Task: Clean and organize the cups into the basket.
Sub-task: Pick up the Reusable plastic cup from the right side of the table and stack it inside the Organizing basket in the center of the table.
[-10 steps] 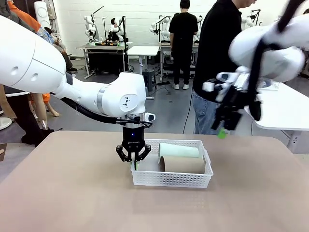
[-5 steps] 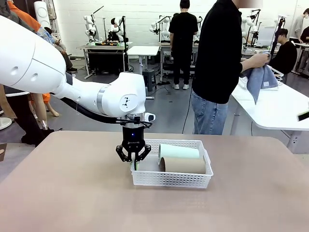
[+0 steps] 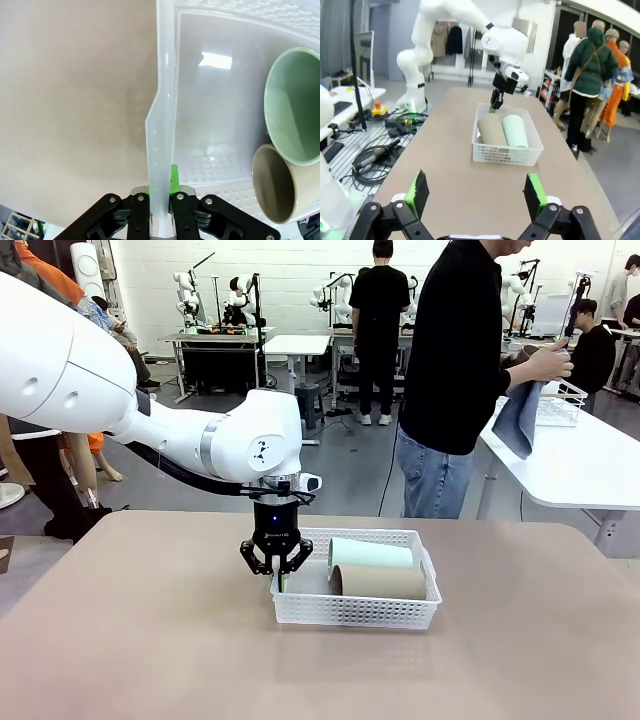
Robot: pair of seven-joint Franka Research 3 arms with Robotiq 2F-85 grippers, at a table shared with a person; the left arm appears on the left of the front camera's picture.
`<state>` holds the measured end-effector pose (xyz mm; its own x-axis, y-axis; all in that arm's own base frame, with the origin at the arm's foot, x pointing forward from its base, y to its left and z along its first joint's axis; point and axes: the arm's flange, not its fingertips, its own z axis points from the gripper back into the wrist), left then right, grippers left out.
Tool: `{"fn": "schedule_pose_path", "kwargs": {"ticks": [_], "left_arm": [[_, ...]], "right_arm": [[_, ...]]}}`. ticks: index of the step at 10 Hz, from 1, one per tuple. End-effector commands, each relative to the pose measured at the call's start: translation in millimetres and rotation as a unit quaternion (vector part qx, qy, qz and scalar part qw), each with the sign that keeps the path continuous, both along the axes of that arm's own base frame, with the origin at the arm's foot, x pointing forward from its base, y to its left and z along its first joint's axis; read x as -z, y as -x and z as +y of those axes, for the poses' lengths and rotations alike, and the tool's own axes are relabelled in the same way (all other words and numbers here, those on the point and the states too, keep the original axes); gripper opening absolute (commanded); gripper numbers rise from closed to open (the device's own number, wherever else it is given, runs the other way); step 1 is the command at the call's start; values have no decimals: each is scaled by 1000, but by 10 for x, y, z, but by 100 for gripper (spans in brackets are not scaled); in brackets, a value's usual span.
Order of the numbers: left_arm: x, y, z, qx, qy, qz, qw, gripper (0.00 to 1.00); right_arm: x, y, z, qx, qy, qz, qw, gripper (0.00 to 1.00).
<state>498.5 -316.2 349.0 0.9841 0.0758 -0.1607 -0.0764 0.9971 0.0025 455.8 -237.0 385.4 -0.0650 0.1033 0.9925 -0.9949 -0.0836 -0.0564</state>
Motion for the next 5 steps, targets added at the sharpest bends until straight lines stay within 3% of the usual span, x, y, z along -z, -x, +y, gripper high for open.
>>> {"fn": "schedule_pose_path", "kwargs": {"ticks": [1, 2, 4, 5], "left_arm": [[-5, 8, 33, 7, -1, 3, 1000, 0], [-5, 8, 33, 7, -1, 3, 1000, 0], [-5, 8, 33, 7, -1, 3, 1000, 0], [-5, 8, 33, 7, -1, 3, 1000, 0]], "right_arm": [[21, -289, -198, -17, -22, 12, 1000, 100], [86, -296, -219, -10, -31, 7, 999, 100], [157, -272, -88, 71, -5, 5, 997, 100], [161, -259, 13, 85, 11, 8, 996, 100]]}}
